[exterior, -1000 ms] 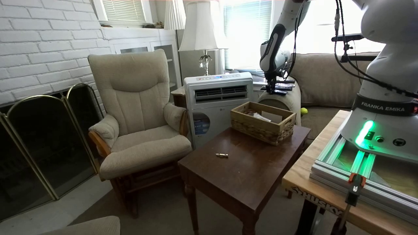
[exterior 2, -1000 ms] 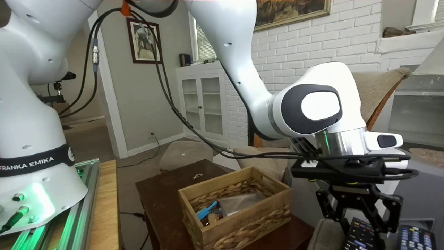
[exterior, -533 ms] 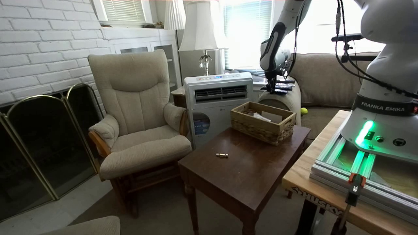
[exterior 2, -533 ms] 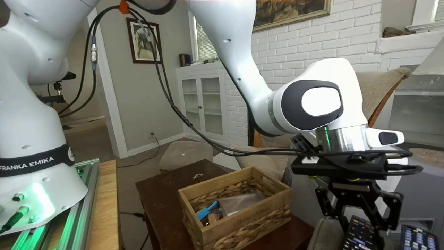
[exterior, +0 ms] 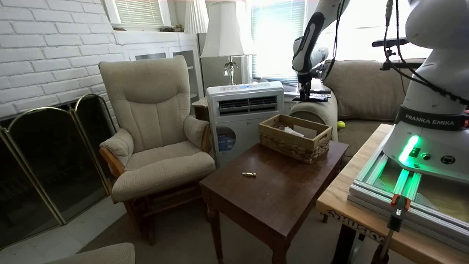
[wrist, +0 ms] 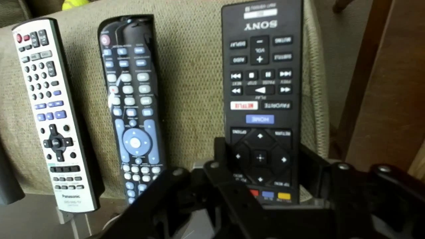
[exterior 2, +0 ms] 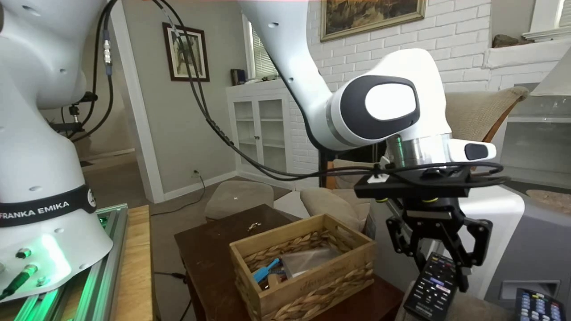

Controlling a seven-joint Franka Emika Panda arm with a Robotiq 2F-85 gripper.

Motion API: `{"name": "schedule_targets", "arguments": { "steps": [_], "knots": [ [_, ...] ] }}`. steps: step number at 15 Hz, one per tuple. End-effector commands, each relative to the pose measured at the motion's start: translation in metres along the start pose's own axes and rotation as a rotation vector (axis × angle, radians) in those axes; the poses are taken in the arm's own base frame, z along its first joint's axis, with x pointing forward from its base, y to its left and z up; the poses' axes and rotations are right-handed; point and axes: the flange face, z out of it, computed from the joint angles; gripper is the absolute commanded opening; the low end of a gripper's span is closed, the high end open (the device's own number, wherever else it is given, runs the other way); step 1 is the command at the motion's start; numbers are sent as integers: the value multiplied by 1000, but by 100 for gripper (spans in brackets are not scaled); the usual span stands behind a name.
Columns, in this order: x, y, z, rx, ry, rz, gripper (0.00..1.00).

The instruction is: Shift one remote to the basket

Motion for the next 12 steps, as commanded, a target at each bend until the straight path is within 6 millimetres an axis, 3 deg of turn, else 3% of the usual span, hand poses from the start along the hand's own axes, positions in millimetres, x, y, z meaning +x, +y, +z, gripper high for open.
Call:
{"name": "schedule_targets", "arguments": {
  "steps": [1,12],
  "knots": [
    [-11,-36,-30,44,2,-52,24],
    [-2,-165,-76,75,-2,-227,24]
  ]
}}
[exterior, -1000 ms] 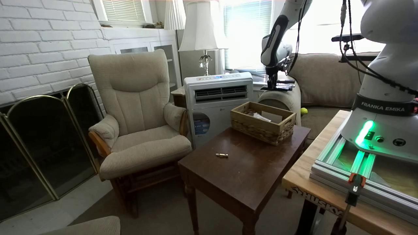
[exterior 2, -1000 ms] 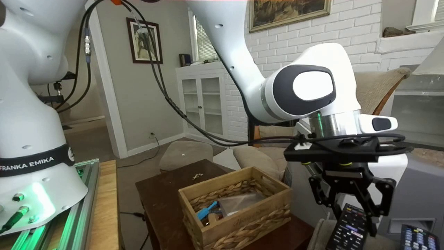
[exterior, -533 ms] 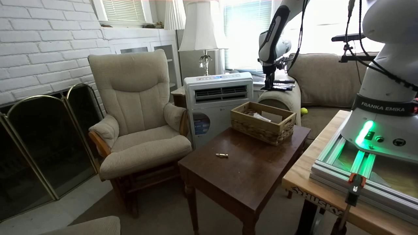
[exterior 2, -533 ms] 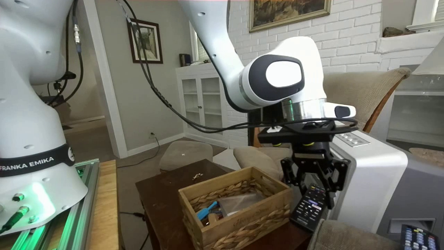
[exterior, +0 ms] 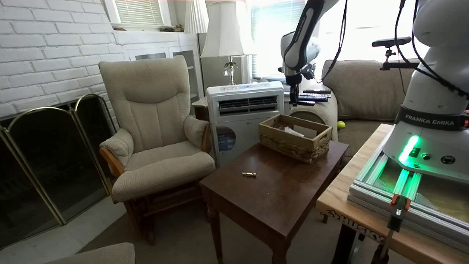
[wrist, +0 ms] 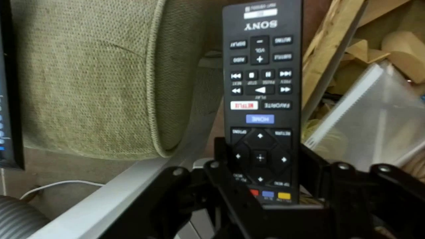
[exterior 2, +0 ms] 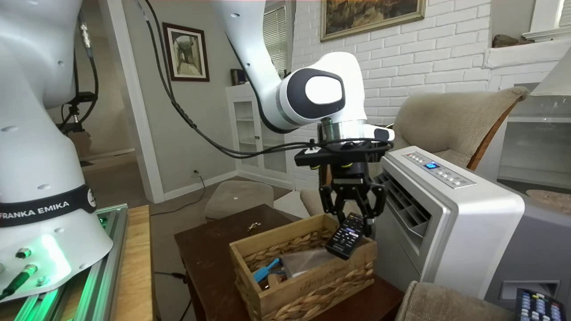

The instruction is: Shift one remote to the basket

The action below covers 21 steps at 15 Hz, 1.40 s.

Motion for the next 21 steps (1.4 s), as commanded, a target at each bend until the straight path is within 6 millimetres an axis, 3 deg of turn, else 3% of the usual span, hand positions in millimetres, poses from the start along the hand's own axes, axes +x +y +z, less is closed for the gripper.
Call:
{"name": "schedule_targets", "arguments": {
  "steps": [1,7,8,9,10,13,14,18,21],
  "knots": [
    [-1,-42,-12,2,-17,-44,24],
    [14,-94,-10,78,-59,11,24],
    [16,-98,-7,73,-71,21,24],
    [21,-88,-2,62,-55,-14,24],
    [22,-92,-2,63,-56,-15,49],
    [22,-91,-1,64,-57,-13,49],
    [25,-89,1,73,-93,33,24],
    [28,-97,14,153,-184,202,24],
    [35,-104,18,221,-154,297,24]
  ]
}}
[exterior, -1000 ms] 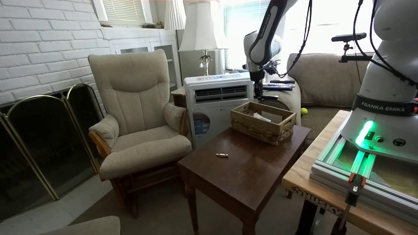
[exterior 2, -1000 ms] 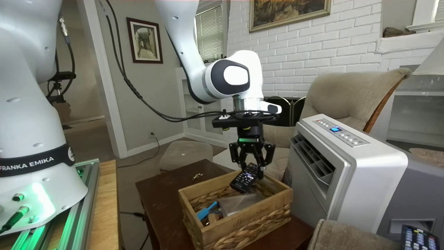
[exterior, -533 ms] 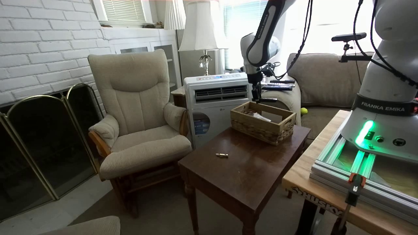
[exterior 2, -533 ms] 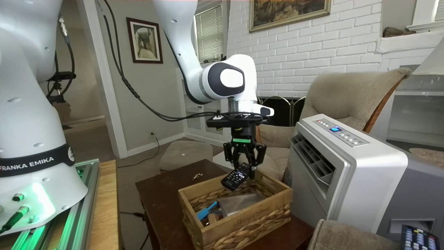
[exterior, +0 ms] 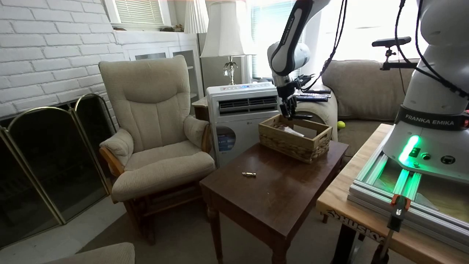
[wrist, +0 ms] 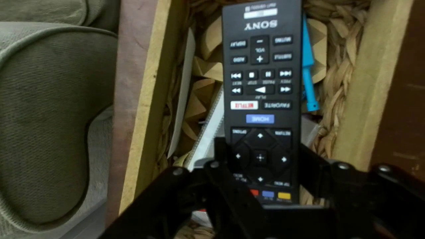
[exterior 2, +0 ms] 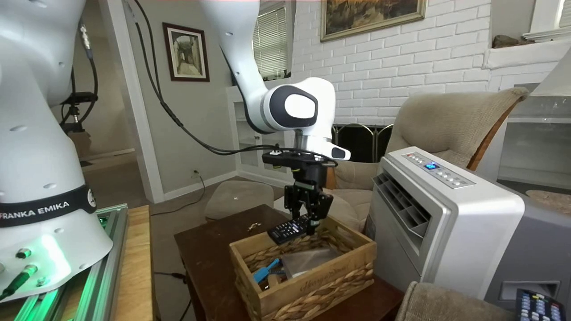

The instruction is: Shift one remote to the basket

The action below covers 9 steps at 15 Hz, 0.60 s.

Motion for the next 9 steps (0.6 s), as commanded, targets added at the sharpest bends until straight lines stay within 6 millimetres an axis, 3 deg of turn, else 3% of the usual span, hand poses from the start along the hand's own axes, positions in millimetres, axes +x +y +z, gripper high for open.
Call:
{"name": "schedule_targets", "arguments": {
  "steps": [1,9],
  "knots": [
    [13,-7,5,84,25,116,24],
    [35,-4,8,48,122,154,24]
  ]
}}
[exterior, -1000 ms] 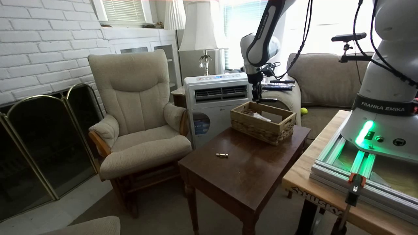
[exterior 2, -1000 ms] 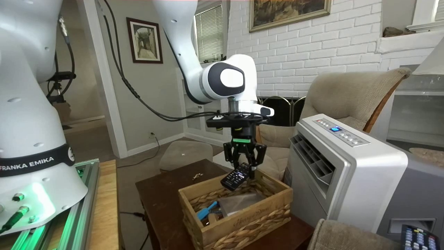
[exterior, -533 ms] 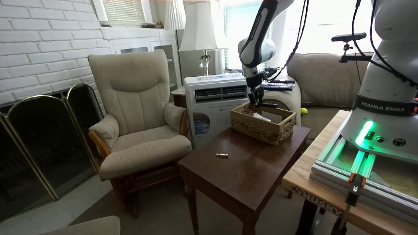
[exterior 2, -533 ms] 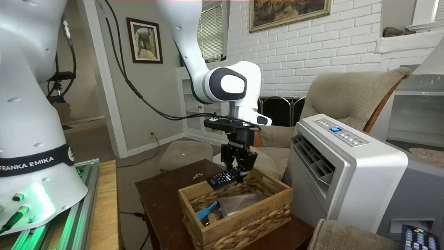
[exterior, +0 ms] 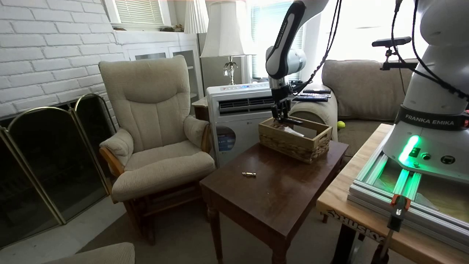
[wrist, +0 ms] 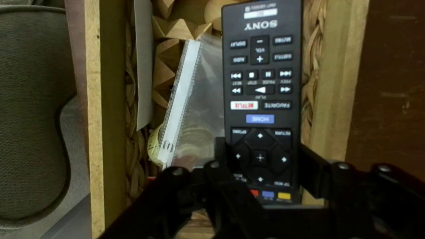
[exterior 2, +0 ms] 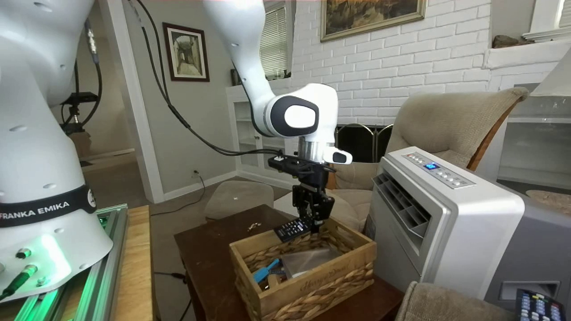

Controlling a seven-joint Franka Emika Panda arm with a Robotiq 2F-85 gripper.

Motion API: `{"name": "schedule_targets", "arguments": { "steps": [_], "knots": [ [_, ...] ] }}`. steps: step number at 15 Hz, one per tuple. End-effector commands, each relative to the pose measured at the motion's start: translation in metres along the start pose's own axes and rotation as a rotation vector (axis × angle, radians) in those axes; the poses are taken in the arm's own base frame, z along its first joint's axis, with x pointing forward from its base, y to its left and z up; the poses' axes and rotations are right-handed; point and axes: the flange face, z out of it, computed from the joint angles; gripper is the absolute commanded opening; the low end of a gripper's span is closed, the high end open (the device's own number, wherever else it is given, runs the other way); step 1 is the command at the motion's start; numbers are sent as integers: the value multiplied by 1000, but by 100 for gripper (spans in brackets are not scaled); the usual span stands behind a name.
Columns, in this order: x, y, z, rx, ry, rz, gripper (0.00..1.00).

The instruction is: Shift one remote to the basket

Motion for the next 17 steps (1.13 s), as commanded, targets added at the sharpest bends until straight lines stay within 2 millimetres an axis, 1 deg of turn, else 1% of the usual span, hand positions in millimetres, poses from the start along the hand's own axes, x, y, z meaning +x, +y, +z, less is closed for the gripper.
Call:
{"name": "schedule_targets", "arguments": {
  "steps": [1,5,6,7,10,11,13,15,17],
  "knots": [
    [12,4,4,-26,34,30,24],
    [16,8,10,-55,37,44,24],
    [17,9,11,-58,31,52,74],
    [18,10,11,-59,29,54,75],
    [17,13,10,-59,24,67,96],
    [16,15,9,-56,19,67,99],
    [14,18,6,-46,13,72,100],
    [4,24,-1,-39,-29,49,100],
    [-11,34,-14,-36,-76,-8,100]
  ]
}}
